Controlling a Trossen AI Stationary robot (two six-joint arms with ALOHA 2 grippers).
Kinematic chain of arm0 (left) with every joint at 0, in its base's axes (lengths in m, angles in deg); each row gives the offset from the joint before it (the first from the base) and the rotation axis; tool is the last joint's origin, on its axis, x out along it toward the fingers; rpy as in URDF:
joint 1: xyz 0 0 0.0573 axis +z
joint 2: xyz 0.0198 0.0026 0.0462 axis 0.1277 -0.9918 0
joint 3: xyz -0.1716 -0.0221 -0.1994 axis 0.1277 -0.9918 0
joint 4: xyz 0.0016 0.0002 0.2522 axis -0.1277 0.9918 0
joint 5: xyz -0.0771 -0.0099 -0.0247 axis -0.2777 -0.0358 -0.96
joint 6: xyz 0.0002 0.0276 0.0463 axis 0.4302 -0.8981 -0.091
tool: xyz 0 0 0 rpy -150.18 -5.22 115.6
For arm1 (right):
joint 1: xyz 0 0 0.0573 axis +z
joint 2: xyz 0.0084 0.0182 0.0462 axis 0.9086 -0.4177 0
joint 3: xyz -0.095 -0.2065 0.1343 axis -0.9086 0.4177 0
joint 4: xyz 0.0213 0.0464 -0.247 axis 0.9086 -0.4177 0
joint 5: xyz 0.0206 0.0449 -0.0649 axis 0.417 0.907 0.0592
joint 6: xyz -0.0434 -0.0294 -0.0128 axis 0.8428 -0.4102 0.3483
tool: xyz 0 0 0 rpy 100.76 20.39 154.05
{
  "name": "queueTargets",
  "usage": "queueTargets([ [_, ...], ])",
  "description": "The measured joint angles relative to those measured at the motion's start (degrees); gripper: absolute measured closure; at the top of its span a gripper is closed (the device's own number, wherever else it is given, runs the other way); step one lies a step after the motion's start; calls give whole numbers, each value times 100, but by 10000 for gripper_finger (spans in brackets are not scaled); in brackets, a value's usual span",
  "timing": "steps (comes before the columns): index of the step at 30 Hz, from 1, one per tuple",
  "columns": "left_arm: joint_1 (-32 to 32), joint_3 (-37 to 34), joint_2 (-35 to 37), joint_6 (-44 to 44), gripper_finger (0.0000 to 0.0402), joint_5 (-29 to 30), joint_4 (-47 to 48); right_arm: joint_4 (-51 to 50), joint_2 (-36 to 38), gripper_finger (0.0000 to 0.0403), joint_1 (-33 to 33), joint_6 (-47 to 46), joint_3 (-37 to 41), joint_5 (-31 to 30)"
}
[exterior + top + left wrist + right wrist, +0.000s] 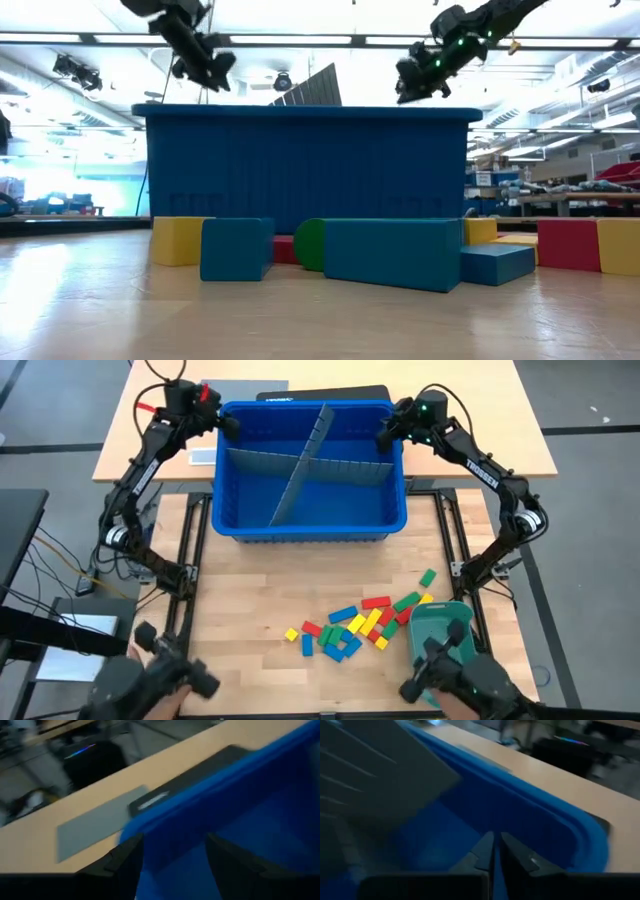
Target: Sort Items/Unsort Items
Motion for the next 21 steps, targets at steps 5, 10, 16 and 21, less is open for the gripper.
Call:
queueTargets([
  [5,-321,-2,355,-104,184,-1045,494,-399,284,366,517,34,-2,839],
  [10,-799,-2,428,-1060,184,-1318,1227,-1117,509,352,1293,572,-2,994],
  [16,-1420,-11,67,-2303,184,215,2287,-1519,685,327,1994,979,-2,725],
  [21,-1640,-11,-274,-2804,183,1546,2325,-1528,728,306,2266,1048,-2,449],
])
